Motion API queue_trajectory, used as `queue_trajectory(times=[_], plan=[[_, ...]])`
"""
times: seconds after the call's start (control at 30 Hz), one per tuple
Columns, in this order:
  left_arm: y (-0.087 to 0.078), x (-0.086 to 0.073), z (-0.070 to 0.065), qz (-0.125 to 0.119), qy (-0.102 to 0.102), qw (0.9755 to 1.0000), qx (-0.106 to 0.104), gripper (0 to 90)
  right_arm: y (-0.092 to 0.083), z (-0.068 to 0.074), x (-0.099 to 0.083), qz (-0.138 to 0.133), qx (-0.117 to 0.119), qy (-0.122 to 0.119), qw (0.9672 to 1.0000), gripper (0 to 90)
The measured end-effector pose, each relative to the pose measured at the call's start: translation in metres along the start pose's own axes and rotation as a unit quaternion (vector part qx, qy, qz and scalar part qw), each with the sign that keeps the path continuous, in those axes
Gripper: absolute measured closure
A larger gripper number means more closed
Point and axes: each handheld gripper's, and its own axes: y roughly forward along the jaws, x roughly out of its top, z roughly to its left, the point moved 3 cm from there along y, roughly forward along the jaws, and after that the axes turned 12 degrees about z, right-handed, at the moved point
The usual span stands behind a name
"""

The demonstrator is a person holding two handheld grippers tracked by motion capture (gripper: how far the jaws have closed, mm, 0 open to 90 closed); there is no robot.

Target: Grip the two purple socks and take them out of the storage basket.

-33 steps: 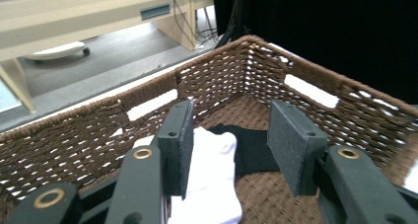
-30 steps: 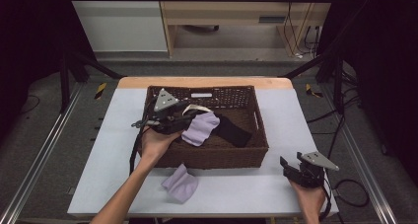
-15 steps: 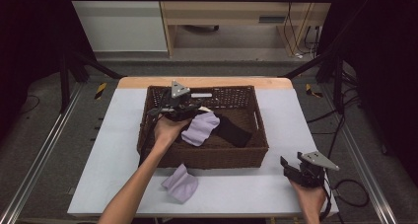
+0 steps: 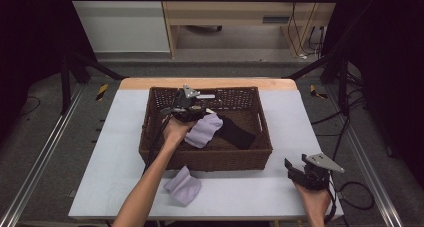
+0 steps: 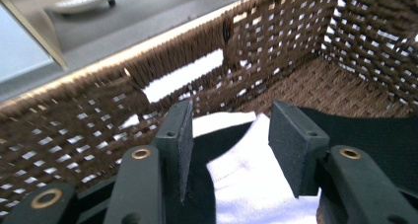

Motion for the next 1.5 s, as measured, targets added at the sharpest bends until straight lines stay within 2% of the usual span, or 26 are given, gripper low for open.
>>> queue_trajectory(times=[0.03,0.13,0.47,0.57,0.93,1.0,1.03,1.17,1.2,1.3,1.4,1.5], plan=[[0.004,-0.001,0.000,0.010,0.004,0.9999,-0.002,51.2,0.001,0.000,0.000,0.000,0.000,-0.002,1.0000,33.4],[0.007,-0.002,-0.001,0.019,0.010,0.9998,-0.002,49.2,0.001,0.000,0.000,0.000,-0.001,-0.004,1.0000,33.4],[0.021,-0.008,-0.002,0.065,0.013,0.9977,-0.015,47.7,0.002,0.001,0.000,0.002,-0.001,-0.006,1.0000,33.4],[0.028,-0.011,-0.003,0.092,0.018,0.9955,-0.017,46.7,0.002,0.001,0.000,0.003,0.000,-0.005,1.0000,33.4],[0.039,-0.017,-0.005,0.132,0.032,0.9906,-0.019,46.7,0.002,0.002,0.000,0.004,0.002,-0.005,1.0000,33.4],[0.043,-0.019,-0.007,0.145,0.041,0.9885,-0.016,48.7,0.002,0.002,0.000,0.004,0.001,-0.006,1.0000,33.4],[0.043,-0.019,-0.007,0.145,0.041,0.9885,-0.016,49.5,0.002,0.002,0.000,0.004,0.001,-0.006,1.0000,33.4],[0.046,-0.021,-0.009,0.164,0.050,0.9852,-0.014,51.5,0.002,0.003,0.000,0.004,0.001,-0.006,1.0000,33.4],[0.046,-0.021,-0.009,0.164,0.050,0.9852,-0.014,52.8,0.002,0.003,0.000,0.004,0.001,-0.006,1.0000,33.4],[0.048,-0.022,-0.010,0.177,0.052,0.9829,-0.008,60.5,0.002,0.003,0.000,0.004,0.002,-0.007,1.0000,33.5],[0.047,-0.021,-0.010,0.184,0.050,0.9817,-0.006,70.4,0.002,0.003,0.000,0.005,0.002,-0.006,1.0000,33.5],[0.045,-0.021,-0.009,0.187,0.046,0.9813,-0.004,76.8,0.002,0.003,0.000,0.005,0.002,-0.007,1.0000,33.5]])
